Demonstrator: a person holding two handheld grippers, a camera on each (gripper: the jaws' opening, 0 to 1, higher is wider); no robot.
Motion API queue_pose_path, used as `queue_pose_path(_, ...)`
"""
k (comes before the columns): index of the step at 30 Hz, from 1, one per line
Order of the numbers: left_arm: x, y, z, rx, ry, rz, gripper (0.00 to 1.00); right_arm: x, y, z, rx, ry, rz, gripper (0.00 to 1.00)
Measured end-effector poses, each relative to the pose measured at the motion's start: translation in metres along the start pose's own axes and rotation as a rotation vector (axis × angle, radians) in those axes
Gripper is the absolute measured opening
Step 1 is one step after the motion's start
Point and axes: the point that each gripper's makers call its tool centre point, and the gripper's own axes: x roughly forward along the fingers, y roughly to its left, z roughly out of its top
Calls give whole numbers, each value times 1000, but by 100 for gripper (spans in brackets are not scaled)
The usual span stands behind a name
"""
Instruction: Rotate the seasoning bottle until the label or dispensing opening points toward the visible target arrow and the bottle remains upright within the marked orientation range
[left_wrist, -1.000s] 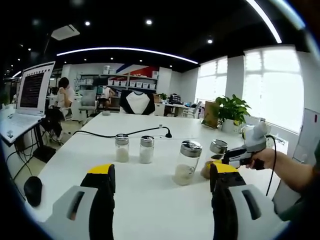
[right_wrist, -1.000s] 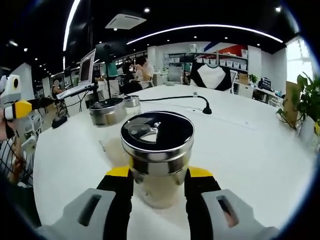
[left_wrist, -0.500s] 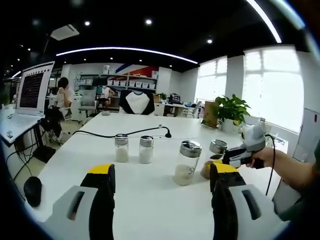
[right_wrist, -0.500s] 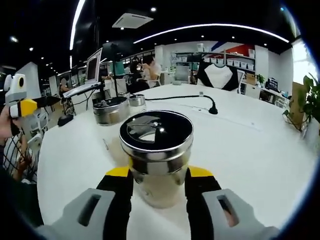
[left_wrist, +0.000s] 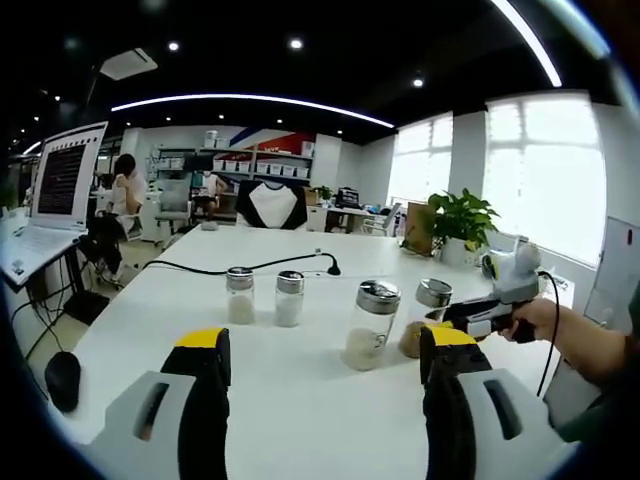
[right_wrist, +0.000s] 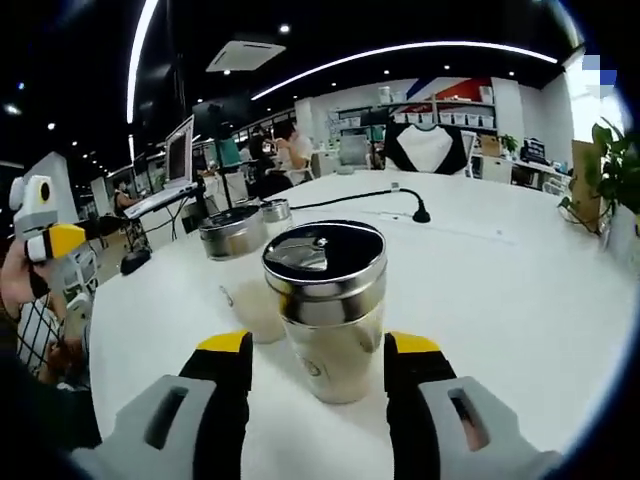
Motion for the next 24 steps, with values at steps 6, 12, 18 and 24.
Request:
queue_pose_path(6, 0, -6, 3, -8, -24, -24, 83, -13, 3, 4, 10, -40, -17, 54)
queue_pose_path(12, 1, -7, 4, 4, -37, -32, 83, -31, 5, 10, 15, -79, -60, 55)
queue_pose_path(18, 2, -8, 1, 0, -38, -36, 83, -50, 14, 8, 2, -116, -80, 56)
queue_pose_path(24, 3, -8, 1, 1, -37, -41, 83, -65, 12, 6, 24, -137, -120, 60)
